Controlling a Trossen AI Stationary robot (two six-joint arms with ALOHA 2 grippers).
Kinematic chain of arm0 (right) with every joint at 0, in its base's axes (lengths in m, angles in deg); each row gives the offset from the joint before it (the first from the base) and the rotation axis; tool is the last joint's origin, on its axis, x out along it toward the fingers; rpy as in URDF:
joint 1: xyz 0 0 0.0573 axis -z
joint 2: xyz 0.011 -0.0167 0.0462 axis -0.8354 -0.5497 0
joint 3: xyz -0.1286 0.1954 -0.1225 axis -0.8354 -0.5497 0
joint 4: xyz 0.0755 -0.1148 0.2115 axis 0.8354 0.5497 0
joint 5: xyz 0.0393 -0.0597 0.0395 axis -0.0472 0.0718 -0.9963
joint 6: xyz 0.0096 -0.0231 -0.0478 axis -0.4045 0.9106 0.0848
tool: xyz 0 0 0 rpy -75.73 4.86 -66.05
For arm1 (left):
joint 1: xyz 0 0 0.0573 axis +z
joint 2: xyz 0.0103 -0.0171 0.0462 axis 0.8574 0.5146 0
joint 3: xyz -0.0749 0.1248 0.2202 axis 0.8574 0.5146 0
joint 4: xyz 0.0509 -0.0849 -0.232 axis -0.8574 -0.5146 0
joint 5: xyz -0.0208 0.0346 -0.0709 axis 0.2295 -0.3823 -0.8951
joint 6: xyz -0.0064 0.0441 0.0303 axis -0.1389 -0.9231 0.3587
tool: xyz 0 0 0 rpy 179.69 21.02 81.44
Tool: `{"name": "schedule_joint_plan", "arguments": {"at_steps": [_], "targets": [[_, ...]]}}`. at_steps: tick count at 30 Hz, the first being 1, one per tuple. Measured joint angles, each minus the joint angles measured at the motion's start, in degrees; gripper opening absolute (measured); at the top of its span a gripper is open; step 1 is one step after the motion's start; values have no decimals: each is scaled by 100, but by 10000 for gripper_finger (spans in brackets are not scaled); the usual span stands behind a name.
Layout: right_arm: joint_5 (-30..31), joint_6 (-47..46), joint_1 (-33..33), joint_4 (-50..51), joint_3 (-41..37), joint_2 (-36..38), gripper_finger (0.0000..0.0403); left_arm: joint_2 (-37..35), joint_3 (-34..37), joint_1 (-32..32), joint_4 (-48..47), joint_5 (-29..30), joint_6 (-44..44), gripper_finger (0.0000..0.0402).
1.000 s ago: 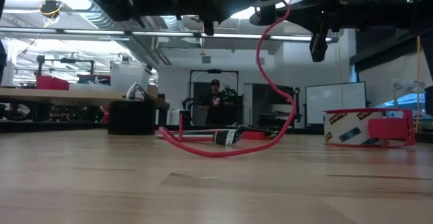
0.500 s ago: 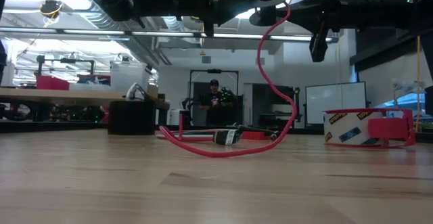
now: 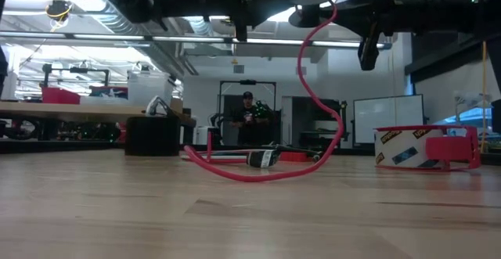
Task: Coil cords
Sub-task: Coil the red wire onto the spool
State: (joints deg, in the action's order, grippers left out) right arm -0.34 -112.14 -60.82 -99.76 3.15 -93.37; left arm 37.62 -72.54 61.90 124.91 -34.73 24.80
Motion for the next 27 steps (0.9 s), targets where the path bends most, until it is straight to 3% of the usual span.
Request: {"name": "schedule_joint_plan", "arguments": {"at_steps": [5, 12, 16, 21, 27], "targets": [[-9, 1, 0, -80, 0, 0, 3, -343, 1, 100, -562, 17, 32, 141], [-17, 3, 1, -137, 0, 0, 3, -816, 1, 93, -2217, -4, 129, 141], [303, 37, 2, -142, 0, 0, 3, -941, 2, -12, -2822, -4, 463, 141], [786, 147, 7, -188, 0, 0, 3, -889, 3, -259, -3069, -2, 563, 141], [837, 162, 7, -543, 0, 0, 3, -436, 3, -487, -2943, 184, 294, 141]]}}
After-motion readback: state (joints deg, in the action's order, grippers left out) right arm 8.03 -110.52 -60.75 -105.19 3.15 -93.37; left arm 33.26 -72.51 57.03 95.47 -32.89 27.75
